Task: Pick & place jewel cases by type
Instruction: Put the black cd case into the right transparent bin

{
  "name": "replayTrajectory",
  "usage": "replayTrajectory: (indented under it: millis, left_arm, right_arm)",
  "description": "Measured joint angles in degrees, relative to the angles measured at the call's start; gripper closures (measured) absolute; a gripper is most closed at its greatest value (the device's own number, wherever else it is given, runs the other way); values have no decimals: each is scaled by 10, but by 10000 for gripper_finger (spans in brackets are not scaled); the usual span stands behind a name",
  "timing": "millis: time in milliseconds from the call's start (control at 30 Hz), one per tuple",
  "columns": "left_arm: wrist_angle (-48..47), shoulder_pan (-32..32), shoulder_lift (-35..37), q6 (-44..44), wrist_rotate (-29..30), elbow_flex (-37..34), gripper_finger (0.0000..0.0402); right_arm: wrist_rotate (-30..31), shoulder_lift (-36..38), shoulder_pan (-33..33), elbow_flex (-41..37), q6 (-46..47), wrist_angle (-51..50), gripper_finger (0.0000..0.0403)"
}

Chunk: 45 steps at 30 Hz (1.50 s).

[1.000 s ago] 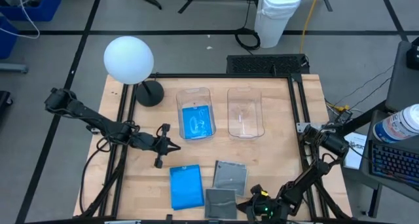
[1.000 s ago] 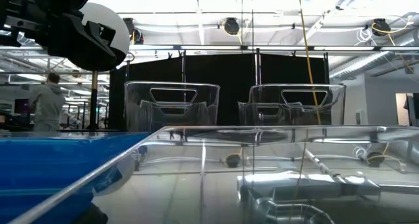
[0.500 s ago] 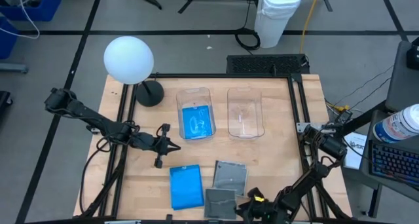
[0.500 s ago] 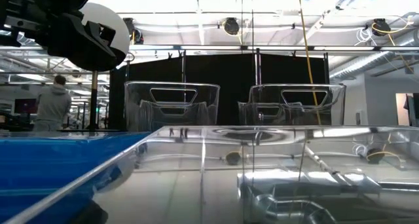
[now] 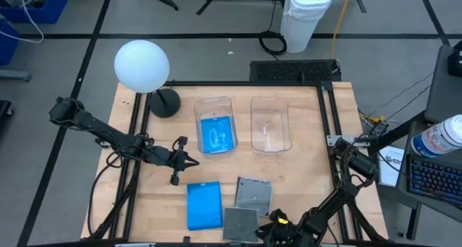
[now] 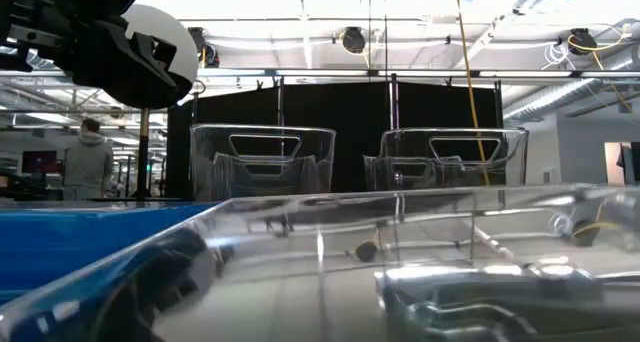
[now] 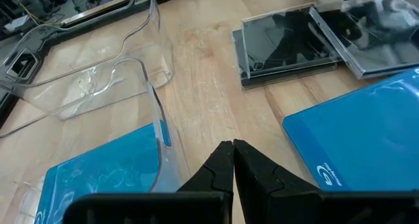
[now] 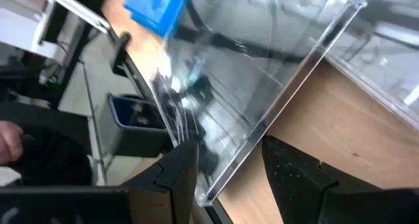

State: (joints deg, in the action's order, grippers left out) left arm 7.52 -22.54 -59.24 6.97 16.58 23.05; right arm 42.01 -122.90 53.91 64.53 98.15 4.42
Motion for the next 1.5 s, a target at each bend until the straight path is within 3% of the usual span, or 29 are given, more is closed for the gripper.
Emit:
replayTrajectory:
  millis: [267,467,733,933,1167,1300,1500]
  left_arm:
    - [0,0,0,-8,-2,0,381]
    - [-1,-18,-25,-17,-60,6,397]
    - [-1,-80,-213,-42,-103,127,397]
    - [-53,-148,-355,-51,-109,232,399]
    - [-69,-197,-441,-60,-100,340,399]
    - [-92,-206,-487,-65,-67,390,398]
    - [-93,-211,-562,-105,-64,456,397]
  right_arm:
    - [15,-2,-4,0,-12,11,245]
    - [17,-2,-7,0,-20,3,245]
    - [17,-2,-7,0,-16,1,245]
    - [17,-2,-7,0,-20,1,245]
    - [18,-3,-7,-1,-43,0,245]
    - [28,-3,-8,-1,-48,-1,245]
    - [30,-4,-9,-2,-66,3,245]
